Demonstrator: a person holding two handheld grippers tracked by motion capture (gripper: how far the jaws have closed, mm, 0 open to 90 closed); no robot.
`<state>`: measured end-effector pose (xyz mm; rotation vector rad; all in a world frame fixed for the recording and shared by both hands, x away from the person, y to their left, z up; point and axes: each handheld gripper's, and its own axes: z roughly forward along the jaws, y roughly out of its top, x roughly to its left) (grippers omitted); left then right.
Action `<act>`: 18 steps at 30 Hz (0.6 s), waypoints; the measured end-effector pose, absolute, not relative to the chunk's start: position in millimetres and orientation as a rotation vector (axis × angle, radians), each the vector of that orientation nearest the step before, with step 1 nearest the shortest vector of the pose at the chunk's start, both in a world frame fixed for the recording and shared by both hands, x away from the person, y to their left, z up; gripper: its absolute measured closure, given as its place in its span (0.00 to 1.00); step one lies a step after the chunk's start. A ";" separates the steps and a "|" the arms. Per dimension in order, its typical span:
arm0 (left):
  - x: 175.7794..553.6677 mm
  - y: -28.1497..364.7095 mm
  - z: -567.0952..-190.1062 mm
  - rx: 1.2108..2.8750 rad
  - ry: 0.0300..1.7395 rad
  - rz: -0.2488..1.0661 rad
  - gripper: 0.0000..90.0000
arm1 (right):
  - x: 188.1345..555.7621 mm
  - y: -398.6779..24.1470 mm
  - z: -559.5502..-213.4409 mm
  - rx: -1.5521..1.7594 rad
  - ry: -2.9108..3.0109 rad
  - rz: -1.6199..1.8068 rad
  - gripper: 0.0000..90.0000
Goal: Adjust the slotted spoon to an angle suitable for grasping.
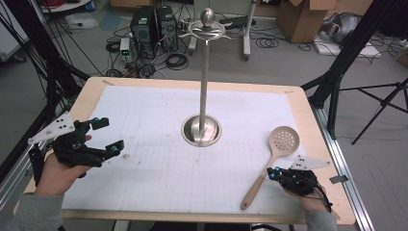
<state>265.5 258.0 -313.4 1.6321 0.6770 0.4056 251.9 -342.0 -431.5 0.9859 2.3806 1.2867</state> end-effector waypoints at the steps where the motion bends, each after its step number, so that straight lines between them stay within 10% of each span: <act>1: 266.1 257.1 -313.4 1.632 0.674 0.403 0.04 | 251.9 -342.0 -431.5 0.986 2.381 1.287 1.00; 18: 267.1 254.3 -311.6 1.634 0.667 0.406 0.04 | 244.5 -329.1 -443.5 0.919 2.553 1.318 1.00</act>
